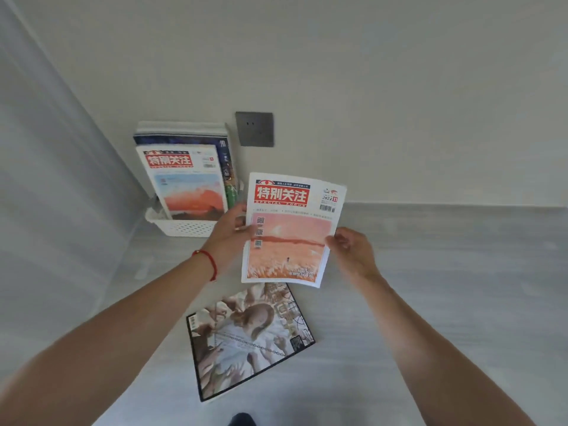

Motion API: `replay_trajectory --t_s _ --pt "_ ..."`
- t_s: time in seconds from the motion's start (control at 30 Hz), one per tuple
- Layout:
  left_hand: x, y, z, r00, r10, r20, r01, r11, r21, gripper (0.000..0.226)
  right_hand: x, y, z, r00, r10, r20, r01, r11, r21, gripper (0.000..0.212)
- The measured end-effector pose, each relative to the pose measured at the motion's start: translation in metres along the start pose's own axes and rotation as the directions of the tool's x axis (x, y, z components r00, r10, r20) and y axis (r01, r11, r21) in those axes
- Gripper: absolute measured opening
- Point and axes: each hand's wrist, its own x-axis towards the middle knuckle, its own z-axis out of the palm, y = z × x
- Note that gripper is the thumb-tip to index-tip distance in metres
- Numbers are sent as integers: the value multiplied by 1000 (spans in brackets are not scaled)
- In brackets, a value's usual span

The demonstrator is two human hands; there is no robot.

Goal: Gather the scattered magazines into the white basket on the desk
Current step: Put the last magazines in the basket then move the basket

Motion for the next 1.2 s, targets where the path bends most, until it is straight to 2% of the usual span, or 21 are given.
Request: replay_trajectory --t_s 0.13,0.2,0.3,0.4,0.6,0.8,0.9,1.03,1.13,1.2 --pt "2 -6 -94 971 169 -169 -135 972 194 17 17 -74 61 990 -142 23 143 984 -107 11" --pt "5 -9 -137 939 228 -257 -158 951 266 13 24 -110 90 977 -214 24 215 965 -152 12" --pt "20 -10 -190 881 254 -398 -143 947 288 8 36 -158 131 959 -284 4 281 948 -148 15" --pt "44 -10 -229 850 214 -481 -102 963 248 10 53 -189 166 943 -333 -12 326 929 -174 20" --pt "82 -32 -254 859 145 -490 -26 970 243 13 87 -192 209 976 -216 18 214 947 -239 26" --pt "106 -64 -245 901 -40 -432 109 985 136 12 102 -164 234 997 -74 -10 70 974 -214 26" --pt "113 -67 -241 906 -105 -410 168 978 121 23 110 -158 240 999 -36 -4 34 977 -212 29" --pt "122 -66 -240 934 -117 -338 184 967 174 25 115 -150 242 996 -49 72 65 969 -238 38" --pt "117 -67 -233 928 -92 -361 195 946 260 6 104 -141 236 990 -54 131 82 973 -217 37" --pt "102 -69 -225 902 -14 -432 171 929 329 28 90 -131 224 986 -98 132 126 967 -221 33"
